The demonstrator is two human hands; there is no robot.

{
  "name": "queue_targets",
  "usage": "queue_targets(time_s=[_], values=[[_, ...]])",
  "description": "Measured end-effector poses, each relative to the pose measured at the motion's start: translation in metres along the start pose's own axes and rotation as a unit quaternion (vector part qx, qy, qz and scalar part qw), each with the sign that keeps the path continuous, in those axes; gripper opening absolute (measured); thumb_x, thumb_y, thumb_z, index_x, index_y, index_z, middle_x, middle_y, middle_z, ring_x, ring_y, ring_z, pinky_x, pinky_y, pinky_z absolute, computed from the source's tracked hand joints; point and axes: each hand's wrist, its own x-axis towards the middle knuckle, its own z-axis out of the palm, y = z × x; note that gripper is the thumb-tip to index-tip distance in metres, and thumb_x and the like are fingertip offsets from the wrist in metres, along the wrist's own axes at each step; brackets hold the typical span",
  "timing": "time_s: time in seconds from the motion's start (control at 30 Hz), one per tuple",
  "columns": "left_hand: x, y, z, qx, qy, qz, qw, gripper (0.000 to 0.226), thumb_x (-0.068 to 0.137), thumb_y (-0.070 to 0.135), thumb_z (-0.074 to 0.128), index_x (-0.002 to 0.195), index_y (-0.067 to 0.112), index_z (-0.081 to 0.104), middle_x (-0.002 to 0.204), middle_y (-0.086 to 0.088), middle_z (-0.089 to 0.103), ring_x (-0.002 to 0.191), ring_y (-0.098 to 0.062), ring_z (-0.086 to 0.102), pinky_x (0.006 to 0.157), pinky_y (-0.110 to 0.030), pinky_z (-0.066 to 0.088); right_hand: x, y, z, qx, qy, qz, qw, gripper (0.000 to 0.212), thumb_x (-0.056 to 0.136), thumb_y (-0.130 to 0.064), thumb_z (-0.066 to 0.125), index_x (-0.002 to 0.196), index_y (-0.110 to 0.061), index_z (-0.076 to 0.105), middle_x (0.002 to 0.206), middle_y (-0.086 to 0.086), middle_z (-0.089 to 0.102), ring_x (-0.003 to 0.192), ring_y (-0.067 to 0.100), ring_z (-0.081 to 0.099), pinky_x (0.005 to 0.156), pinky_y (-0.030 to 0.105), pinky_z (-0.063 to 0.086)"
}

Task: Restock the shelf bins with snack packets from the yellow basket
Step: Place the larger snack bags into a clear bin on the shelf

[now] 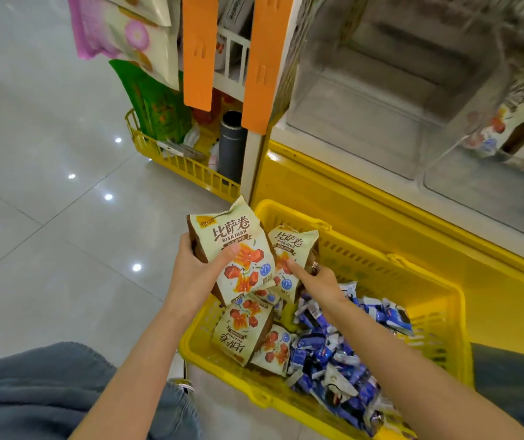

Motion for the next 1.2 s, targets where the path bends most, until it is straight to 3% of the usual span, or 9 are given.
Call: queue_targets(time_s=[0.07, 0.23, 0.33, 0.47, 0.6, 0.83, 0.97, 1.1, 1.2], values=[[-0.004, 0.005, 0.014, -0.002, -0.014, 0.012, 1.000, 0.038, 0.072, 0.030, 0.076, 0.096, 0.035, 0.047, 0.094, 0.012, 0.064, 0.071, 0.001, 0.068, 0.048, -0.013, 0.049, -0.014, -0.014, -0.027, -0.002, -0.007, -0.027, 1.000, 0.034, 0.080, -0.043, 0.068, 0.105, -0.022, 0.060, 0.095, -0.004, 0.069, 0.076, 0.002, 0.063, 0.050, 0.011, 0.047], [-0.019, 0.022, 0.057, 0.000, -0.035, 0.046, 0.998, 0.055, 0.070, 0.037, 0.076, 0.117, 0.029, 0.047, 0.105, 0.008, 0.065, 0.086, -0.008, 0.068, 0.061, -0.020, 0.055, -0.055, -0.048, -0.097, 0.027, -0.032, -0.073, 0.996, 0.032, 0.081, -0.037, 0.067, 0.107, -0.018, 0.062, 0.093, 0.000, 0.074, 0.083, 0.015, 0.071, 0.068, 0.026, 0.056], [-0.030, 0.038, 0.083, -0.016, -0.069, 0.069, 0.995, 0.055, 0.067, 0.040, 0.076, 0.113, 0.032, 0.048, 0.103, 0.009, 0.067, 0.083, -0.005, 0.068, 0.060, -0.019, 0.055, -0.079, -0.067, -0.138, 0.042, 0.012, -0.113, 0.993, 0.038, 0.080, -0.028, 0.070, 0.114, -0.014, 0.059, 0.101, 0.003, 0.072, 0.084, 0.015, 0.071, 0.063, 0.022, 0.055], [-0.043, 0.061, 0.112, 0.015, -0.101, 0.100, 0.990, 0.040, 0.068, 0.042, 0.075, 0.098, 0.040, 0.049, 0.102, 0.014, 0.064, 0.089, -0.007, 0.066, 0.069, -0.028, 0.056, -0.114, -0.089, -0.190, 0.038, 0.053, -0.174, 0.982, 0.029, 0.078, -0.032, 0.070, 0.103, -0.024, 0.059, 0.093, -0.004, 0.072, 0.078, 0.010, 0.071, 0.058, 0.018, 0.054], [-0.054, 0.085, 0.134, 0.043, -0.113, 0.147, 0.982, 0.039, 0.068, 0.042, 0.076, 0.095, 0.041, 0.048, 0.096, 0.023, 0.060, 0.084, 0.005, 0.060, 0.056, -0.011, 0.047, -0.138, -0.110, -0.236, 0.036, 0.095, -0.226, 0.969, 0.034, 0.075, -0.036, 0.069, 0.105, -0.023, 0.060, 0.096, -0.003, 0.073, 0.084, 0.011, 0.071, 0.066, 0.021, 0.056], [-0.052, 0.127, 0.175, 0.073, -0.158, 0.203, 0.964, 0.047, 0.070, 0.033, 0.077, 0.107, 0.030, 0.049, 0.093, 0.020, 0.060, 0.083, 0.001, 0.062, 0.051, -0.010, 0.047, -0.136, -0.159, -0.286, 0.013, 0.202, -0.339, 0.919, 0.030, 0.079, -0.025, 0.071, 0.106, -0.024, 0.058, 0.093, -0.014, 0.067, 0.079, -0.001, 0.068, 0.060, 0.012, 0.053], [-0.043, 0.132, 0.189, 0.095, -0.167, 0.210, 0.959, 0.045, 0.068, 0.035, 0.078, 0.103, 0.033, 0.049, 0.090, 0.022, 0.060, 0.080, 0.002, 0.062, 0.051, -0.010, 0.047, -0.101, -0.182, -0.300, 0.001, 0.227, -0.321, 0.920, 0.046, 0.080, -0.027, 0.070, 0.122, -0.016, 0.053, 0.104, -0.007, 0.065, 0.083, 0.003, 0.067, 0.060, 0.016, 0.055], [-0.028, 0.132, 0.196, 0.086, -0.168, 0.186, 0.964, 0.043, 0.070, 0.037, 0.076, 0.105, 0.030, 0.052, 0.096, 0.014, 0.064, 0.083, -0.004, 0.065, 0.057, -0.017, 0.050, -0.050, -0.195, -0.300, -0.037, 0.242, -0.257, 0.935, 0.051, 0.080, -0.026, 0.071, 0.126, -0.012, 0.052, 0.123, 0.005, 0.062, 0.102, 0.019, 0.064, 0.081, 0.033, 0.056], [-0.019, 0.134, 0.200, 0.065, -0.169, 0.173, 0.968, 0.044, 0.070, 0.037, 0.076, 0.107, 0.029, 0.053, 0.096, 0.015, 0.065, 0.082, -0.003, 0.065, 0.054, -0.015, 0.050, -0.019, -0.205, -0.294, -0.092, 0.254, -0.249, 0.930, 0.048, 0.081, -0.025, 0.071, 0.124, -0.012, 0.054, 0.125, 0.007, 0.062, 0.108, 0.021, 0.062, 0.086, 0.034, 0.053]])
